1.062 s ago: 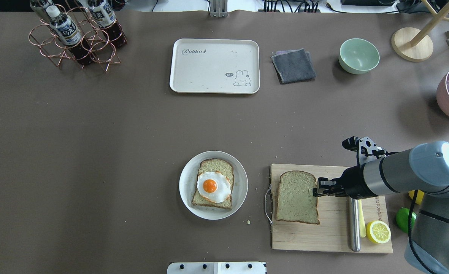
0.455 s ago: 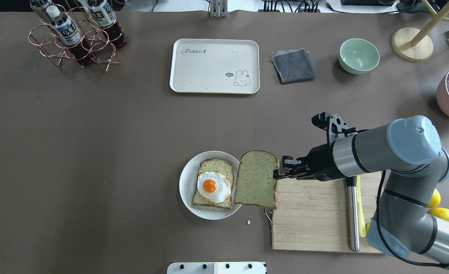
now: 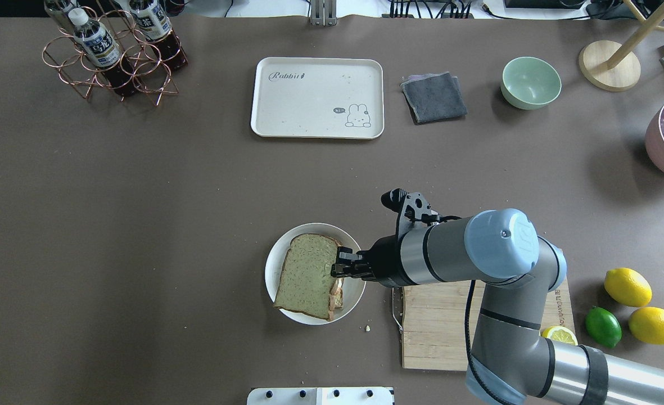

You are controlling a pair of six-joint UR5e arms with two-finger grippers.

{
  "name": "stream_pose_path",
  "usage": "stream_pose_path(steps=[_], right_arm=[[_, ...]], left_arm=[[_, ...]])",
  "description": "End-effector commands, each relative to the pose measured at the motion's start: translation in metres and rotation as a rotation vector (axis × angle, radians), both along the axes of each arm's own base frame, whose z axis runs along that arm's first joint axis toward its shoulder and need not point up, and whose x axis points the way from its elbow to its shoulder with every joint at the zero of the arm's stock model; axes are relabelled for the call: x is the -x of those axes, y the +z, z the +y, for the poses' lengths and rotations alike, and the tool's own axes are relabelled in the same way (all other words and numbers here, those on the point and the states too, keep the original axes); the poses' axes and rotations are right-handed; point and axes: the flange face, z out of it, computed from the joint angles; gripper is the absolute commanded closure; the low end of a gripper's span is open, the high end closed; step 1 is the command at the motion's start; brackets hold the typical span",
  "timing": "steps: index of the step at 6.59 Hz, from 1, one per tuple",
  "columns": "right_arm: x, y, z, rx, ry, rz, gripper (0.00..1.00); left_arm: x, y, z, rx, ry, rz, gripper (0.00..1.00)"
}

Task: Make sandwich and place on tray
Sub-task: 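Carry the bread slice with the right gripper onto the egg toast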

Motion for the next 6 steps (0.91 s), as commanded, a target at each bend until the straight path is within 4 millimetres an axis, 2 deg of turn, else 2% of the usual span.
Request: stream_pose_path(steps=[1, 2, 3, 4, 5, 6], right_arm=[[0.017, 0.012, -0.01, 0.006, 0.027, 0.035, 0.61], [0.014, 0.017, -0.02, 0.01, 0.042, 0.044, 0.7], [0.009, 0.018, -0.027, 0.013, 0.05, 0.047, 0.7], [-0.002, 0.022, -0.034, 0.018, 0.043, 0.046, 0.59], [-0.026, 0.026, -0.044, 0.032, 0.028, 0.041, 0.01], [-0.053, 0.041, -0.043, 0.038, 0.041, 0.052, 0.0]], left_arm=[[0.0, -0.002, 0.0, -0.002, 0.001, 0.01, 0.02], [-0.001, -0.002, 0.002, 0.001, 0.001, 0.01, 0.02], [-0.001, -0.002, 0.0, 0.004, -0.002, 0.012, 0.02], [-0.012, -0.019, -0.02, 0.032, -0.026, 0.032, 0.02], [-0.049, -0.049, -0.048, 0.064, -0.025, 0.075, 0.02], [-0.092, -0.077, -0.059, 0.095, -0.035, 0.141, 0.02]])
